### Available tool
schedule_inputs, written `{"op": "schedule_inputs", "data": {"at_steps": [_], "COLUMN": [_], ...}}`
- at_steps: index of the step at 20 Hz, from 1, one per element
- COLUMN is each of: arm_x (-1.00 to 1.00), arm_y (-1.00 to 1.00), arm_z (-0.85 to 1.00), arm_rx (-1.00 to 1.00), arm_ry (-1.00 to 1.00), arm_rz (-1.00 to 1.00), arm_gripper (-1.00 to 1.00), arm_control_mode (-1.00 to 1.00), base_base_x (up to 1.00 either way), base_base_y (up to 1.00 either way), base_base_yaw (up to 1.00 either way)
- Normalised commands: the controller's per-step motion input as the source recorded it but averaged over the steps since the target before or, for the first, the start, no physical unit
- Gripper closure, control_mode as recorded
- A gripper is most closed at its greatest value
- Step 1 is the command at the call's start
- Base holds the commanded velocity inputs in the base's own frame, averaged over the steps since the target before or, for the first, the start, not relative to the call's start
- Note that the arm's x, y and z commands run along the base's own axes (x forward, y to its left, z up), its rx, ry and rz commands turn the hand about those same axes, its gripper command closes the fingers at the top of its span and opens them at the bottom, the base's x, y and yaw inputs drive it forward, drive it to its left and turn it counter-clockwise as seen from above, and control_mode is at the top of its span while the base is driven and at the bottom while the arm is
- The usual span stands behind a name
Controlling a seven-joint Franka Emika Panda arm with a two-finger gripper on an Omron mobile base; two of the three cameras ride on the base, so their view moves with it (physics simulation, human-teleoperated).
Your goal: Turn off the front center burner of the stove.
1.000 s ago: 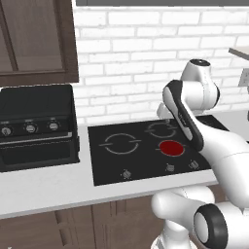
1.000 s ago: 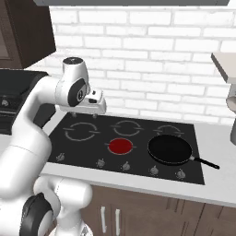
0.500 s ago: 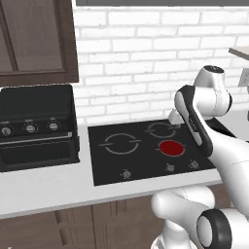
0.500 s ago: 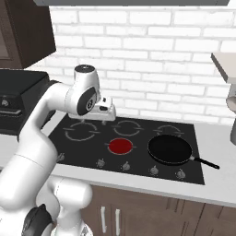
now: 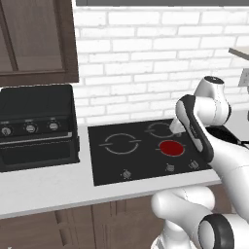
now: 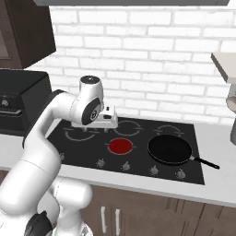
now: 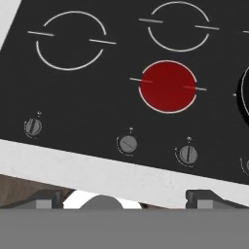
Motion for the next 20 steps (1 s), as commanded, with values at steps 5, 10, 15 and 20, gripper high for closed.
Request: {"op": "schedule_inputs", "data": {"at_steps": [5,10,15,20], "arm_x": [0.0,0.0,0.0,0.0], "arm_y": [0.0,-0.01,0.0,0.0], "arm_z": [-0.27,-0.34,-0.32,-0.28], "arm_rx": [0.0,0.0,-0.02,-0.04], "arm_ry": [0.0,0.0,0.0,0.0], "arm_rz": [0.1,0.16,0.17,0.12], "arm_gripper": [-1.0,-1.0,-1.0,-1.0], "arm_control_mode": [-1.0,-1.0,-1.0,-1.0], "base_base_x": [0.0,0.0,0.0,0.0], "base_base_y": [0.0,0.0,0.0,0.0], "base_base_yaw": [0.0,0.0,0.0,0.0]}}
